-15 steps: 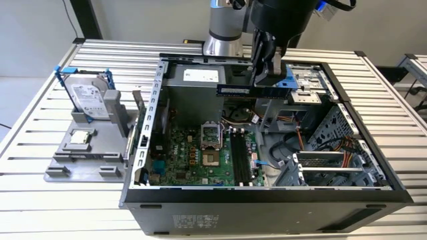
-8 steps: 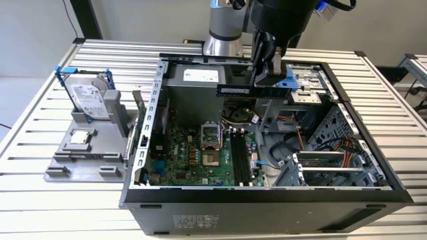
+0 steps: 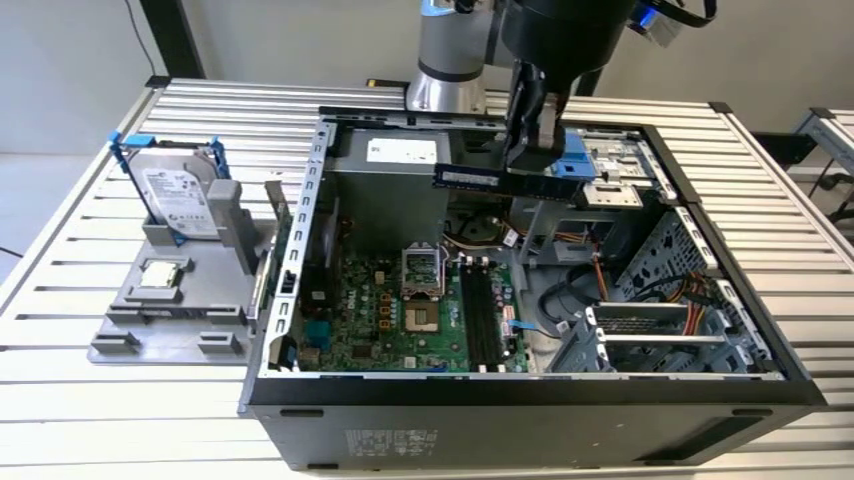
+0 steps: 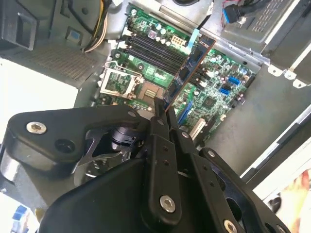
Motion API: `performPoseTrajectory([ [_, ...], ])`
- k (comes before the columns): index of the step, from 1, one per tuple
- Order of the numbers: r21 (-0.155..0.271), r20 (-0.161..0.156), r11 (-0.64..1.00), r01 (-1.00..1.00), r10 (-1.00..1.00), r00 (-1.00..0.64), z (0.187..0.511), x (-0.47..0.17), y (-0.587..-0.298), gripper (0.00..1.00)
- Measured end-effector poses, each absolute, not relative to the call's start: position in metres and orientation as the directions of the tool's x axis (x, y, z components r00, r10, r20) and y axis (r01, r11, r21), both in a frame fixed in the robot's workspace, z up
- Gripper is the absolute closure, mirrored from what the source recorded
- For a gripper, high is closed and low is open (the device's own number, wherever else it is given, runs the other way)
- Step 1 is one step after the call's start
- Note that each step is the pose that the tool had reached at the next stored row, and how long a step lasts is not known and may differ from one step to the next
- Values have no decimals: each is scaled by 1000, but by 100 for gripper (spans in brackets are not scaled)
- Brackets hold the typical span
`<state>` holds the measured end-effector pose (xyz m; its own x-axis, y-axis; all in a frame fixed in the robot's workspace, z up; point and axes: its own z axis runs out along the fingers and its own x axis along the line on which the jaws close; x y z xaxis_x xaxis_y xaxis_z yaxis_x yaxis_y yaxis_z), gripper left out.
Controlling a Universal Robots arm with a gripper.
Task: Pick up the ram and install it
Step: 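Insert the ram into the slot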
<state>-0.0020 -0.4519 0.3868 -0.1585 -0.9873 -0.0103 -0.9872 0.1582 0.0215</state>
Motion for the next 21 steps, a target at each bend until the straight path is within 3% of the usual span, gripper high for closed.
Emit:
performPoseTrajectory([
  [21,21,-10,515,-857,-857,-516,386,-2,-452,100],
])
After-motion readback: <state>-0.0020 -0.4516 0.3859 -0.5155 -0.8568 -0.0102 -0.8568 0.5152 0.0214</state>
